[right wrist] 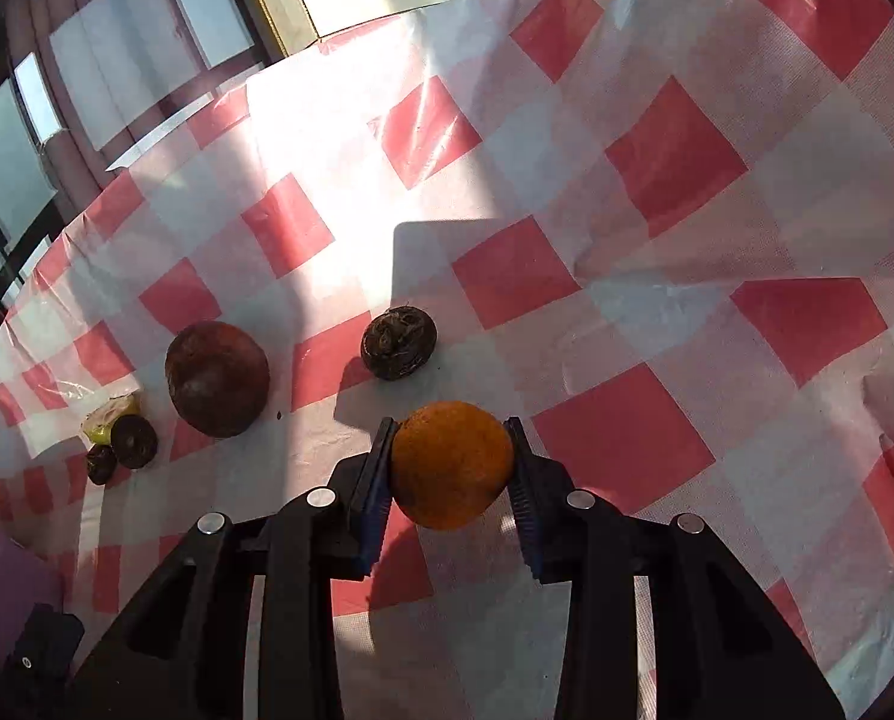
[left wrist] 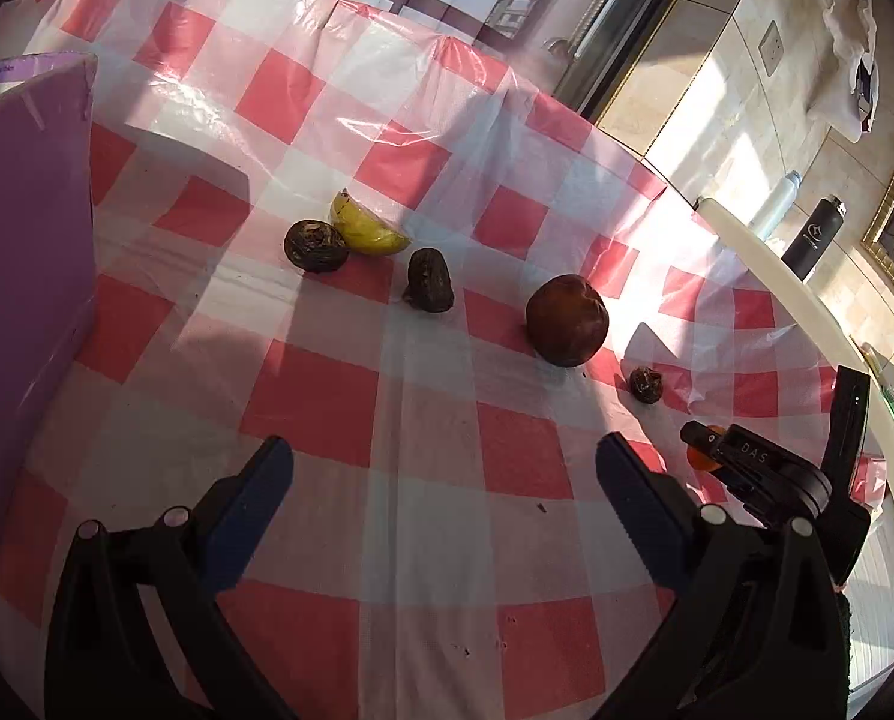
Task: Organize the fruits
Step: 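Grasp the dark red apple with the left tool while the right holds the orange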
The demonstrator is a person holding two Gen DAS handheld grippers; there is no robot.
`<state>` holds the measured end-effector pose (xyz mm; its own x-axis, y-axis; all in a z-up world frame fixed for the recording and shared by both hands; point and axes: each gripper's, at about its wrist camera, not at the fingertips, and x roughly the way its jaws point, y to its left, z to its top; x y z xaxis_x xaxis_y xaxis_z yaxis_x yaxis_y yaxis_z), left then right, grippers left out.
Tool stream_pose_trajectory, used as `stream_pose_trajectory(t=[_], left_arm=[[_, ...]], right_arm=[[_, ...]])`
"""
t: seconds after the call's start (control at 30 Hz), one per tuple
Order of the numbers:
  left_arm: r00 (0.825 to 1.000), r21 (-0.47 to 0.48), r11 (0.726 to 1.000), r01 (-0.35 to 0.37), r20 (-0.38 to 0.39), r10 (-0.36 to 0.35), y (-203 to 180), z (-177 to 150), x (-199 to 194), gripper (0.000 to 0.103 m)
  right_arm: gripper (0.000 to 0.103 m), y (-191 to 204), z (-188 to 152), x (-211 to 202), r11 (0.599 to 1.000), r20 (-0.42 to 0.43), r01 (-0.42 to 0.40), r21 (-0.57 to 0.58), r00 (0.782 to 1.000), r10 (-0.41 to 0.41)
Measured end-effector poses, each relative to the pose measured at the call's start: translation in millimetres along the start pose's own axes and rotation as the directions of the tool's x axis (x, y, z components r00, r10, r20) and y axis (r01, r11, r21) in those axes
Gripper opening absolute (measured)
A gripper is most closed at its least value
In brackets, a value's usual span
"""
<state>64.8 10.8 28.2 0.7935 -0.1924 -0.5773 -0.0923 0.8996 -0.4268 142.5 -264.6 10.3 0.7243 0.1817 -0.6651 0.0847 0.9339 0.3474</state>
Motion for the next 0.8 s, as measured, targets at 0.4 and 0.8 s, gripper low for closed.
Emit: stream_pose_trajectory(t=[0.4,0.8], left_arm=[[0.999,0.047,0.998,0.03,-0.025,-0.029,-8.7,-1.7,2.1,0.101],[0.986,0.271,0.959,-0.082,-0.121,0.119,-101.7,47.9,136.0,0.101]], right_arm=[[0.036,-2.7,-18.3,-24.7,0.981,0.097,-0.17,0.088,0.982,0.162],[0.036,-5.8,-19.3,-19.4,0.98,0.088,-0.171,0.099,0.983,0.162]])
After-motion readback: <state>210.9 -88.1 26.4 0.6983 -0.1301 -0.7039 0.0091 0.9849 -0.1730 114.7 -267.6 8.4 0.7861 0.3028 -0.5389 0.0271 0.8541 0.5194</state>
